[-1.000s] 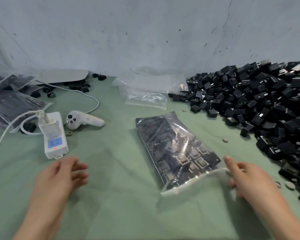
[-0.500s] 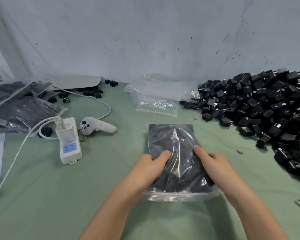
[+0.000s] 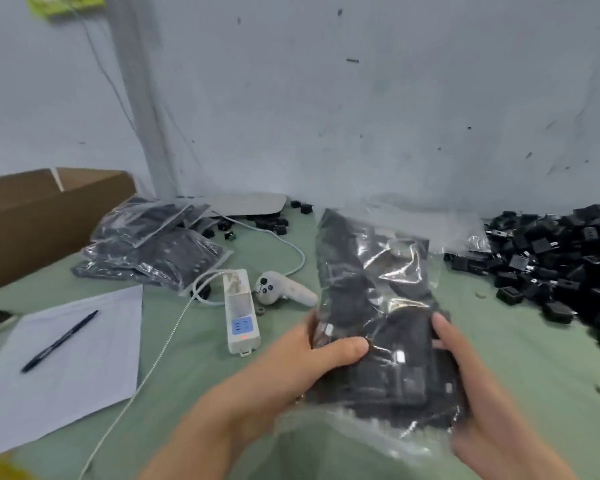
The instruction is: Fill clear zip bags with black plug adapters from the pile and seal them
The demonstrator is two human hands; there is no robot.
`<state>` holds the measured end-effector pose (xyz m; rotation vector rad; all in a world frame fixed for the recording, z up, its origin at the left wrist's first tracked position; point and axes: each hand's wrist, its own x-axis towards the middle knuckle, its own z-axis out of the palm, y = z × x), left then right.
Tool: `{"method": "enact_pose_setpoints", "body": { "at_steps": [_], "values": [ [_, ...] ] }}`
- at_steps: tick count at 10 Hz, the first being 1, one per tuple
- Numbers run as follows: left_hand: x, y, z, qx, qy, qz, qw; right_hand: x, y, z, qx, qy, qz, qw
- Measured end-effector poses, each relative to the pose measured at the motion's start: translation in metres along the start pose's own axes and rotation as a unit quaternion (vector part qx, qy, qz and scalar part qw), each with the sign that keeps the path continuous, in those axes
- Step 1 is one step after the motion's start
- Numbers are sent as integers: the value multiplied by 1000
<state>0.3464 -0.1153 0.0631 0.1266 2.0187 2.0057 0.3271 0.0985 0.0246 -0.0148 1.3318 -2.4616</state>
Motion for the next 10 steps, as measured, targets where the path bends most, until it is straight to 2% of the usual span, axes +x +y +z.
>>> {"method": "enact_pose_setpoints", "body": {
  "at_steps": [1, 2, 3, 4, 5, 6, 7, 8, 9, 10],
  "values": [
    [-9, 26, -40, 3, 29, -3, 1000, 31, -7, 45, -4, -66, 5, 998],
    [-18, 67, -91, -27, 70, 58, 996, 78, -20, 104, -35, -107, -29, 993],
    [-16, 103, -147, -93, 160, 131, 974, 139, -41, 184, -84, -128, -61, 986],
    [11, 133, -209, -110, 262, 173, 943, 211, -66, 265, -98, -116, -110, 982],
    [63, 137, -276, -169, 355, 177, 903, 279, -54, 309, -355, 26, -278, 892],
    [122, 96, -331, -153, 431, 78, 886, 329, 8, 310, -585, -32, -321, 745],
    [161, 55, -352, -159, 434, 4, 887, 358, 63, 294, -678, -136, -240, 681],
    [171, 51, -351, -149, 464, 21, 873, 356, 76, 276, -648, -142, -227, 713],
    [163, 62, -332, -125, 490, 25, 862, 333, 58, 253, -651, -133, -242, 707],
    [148, 70, -290, -39, 554, 24, 831, 296, 29, 220, -635, -103, -243, 726]
  ]
}}
